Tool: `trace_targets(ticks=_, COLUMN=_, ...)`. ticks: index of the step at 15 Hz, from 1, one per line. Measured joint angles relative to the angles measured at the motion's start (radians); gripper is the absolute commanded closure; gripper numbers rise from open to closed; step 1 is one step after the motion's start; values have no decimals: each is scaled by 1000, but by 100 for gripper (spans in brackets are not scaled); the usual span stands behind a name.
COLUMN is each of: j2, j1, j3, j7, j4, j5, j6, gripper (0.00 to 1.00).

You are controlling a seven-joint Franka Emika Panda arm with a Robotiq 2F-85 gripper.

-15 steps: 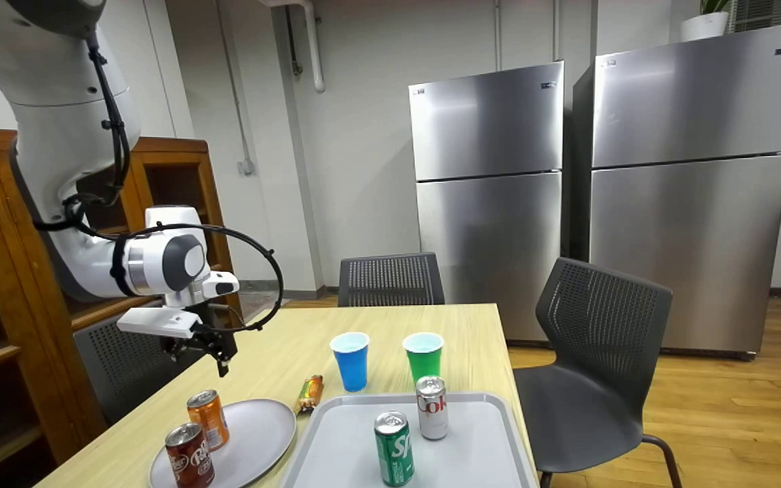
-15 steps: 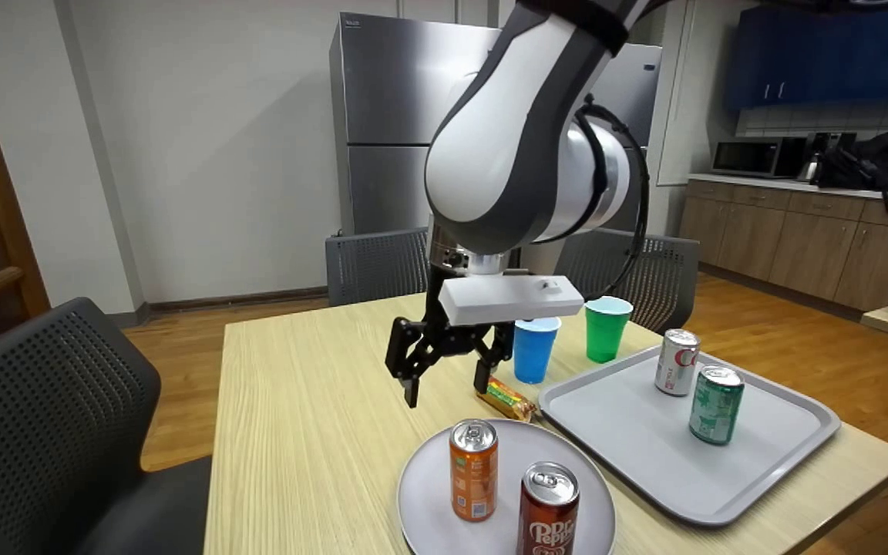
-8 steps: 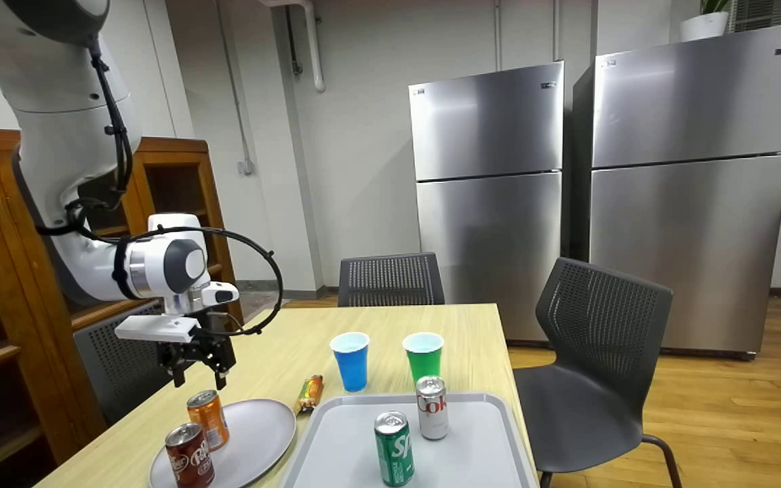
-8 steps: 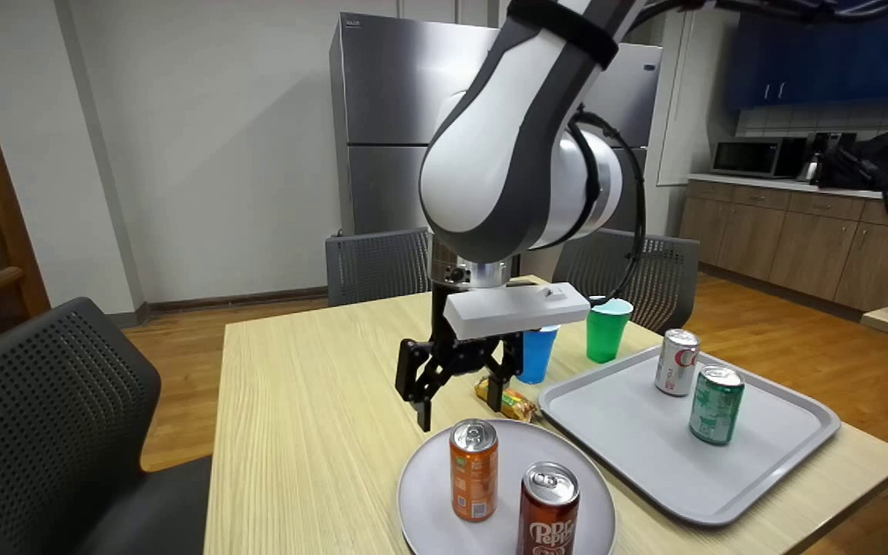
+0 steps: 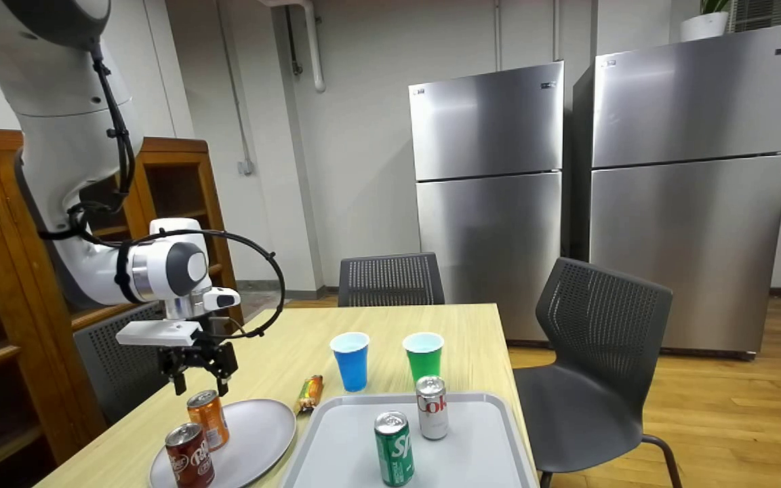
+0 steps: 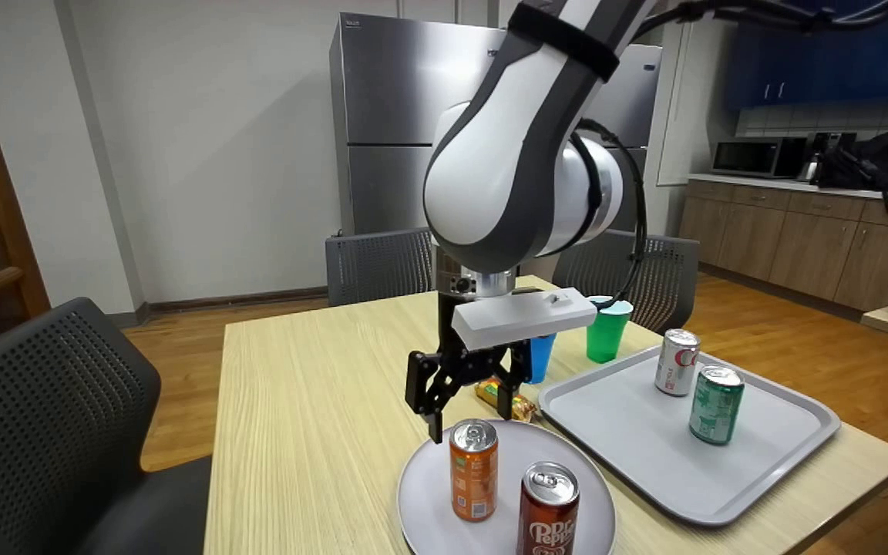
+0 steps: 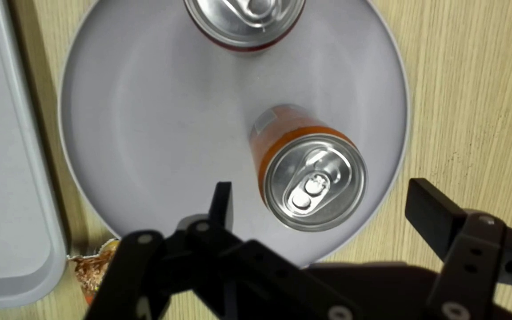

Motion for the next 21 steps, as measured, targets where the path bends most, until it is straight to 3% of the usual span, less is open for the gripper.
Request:
trace_targets(ticks=20, j2=67, j1=44, j3=-41, j7=3, j4=0, j5=-14, j6=52, gripper=0)
trace_targets(ticks=21, j2=68, j1=45, j3=-43, j7=3, j4=0, j5=-14, j6=58, gripper=17)
